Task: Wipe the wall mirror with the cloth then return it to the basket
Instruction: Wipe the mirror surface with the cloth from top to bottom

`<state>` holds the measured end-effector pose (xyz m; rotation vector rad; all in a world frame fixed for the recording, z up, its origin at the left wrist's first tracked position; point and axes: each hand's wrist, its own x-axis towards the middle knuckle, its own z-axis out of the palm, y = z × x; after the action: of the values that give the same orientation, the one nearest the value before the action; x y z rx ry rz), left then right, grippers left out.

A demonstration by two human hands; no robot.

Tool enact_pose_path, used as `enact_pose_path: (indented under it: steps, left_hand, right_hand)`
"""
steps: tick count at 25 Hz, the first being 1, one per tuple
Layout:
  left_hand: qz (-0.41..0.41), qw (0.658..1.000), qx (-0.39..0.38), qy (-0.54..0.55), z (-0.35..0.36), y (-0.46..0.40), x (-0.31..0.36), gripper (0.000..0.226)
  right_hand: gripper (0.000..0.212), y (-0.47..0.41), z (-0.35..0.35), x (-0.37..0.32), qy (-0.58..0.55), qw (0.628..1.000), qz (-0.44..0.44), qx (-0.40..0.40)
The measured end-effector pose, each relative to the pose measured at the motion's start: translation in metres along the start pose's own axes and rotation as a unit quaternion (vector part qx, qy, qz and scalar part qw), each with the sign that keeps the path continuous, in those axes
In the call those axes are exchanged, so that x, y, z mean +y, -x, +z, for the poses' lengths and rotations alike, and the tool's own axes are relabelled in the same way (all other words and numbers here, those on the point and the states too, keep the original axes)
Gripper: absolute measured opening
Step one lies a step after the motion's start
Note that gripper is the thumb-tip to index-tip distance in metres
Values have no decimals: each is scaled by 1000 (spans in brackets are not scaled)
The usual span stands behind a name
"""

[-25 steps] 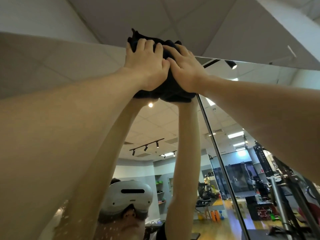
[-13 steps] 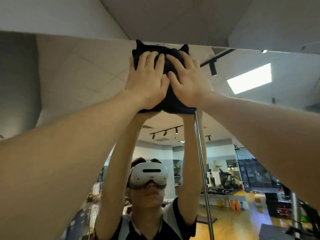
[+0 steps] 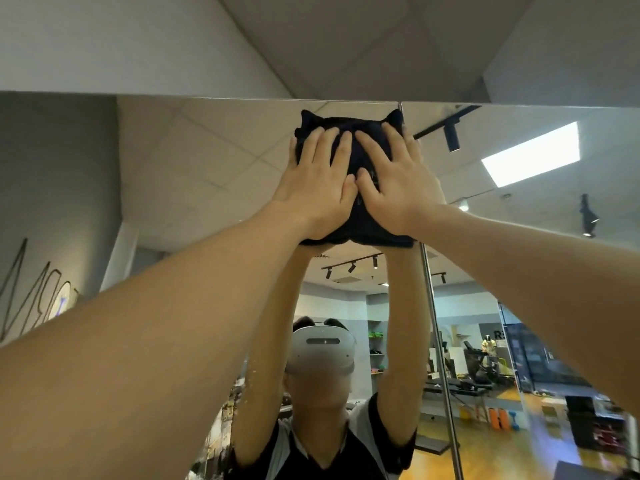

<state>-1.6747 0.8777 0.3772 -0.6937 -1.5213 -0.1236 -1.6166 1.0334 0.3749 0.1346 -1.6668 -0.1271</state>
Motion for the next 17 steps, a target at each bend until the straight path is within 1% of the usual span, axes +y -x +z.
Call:
enact_pose_path:
  steps: [5, 9, 17]
  left_hand:
    - [8, 1000, 4, 3, -3, 9, -34, 67]
    - [3, 1000, 10, 6, -11, 22, -77, 73]
    - [-2, 1000, 15, 0, -29, 50, -172, 73]
  right_hand:
    - [70, -8, 9, -34, 9, 1000, -7, 3]
    - [62, -20, 23, -75, 8, 1000, -11, 6]
    - [62, -53, 61, -162, 2, 999, -27, 25]
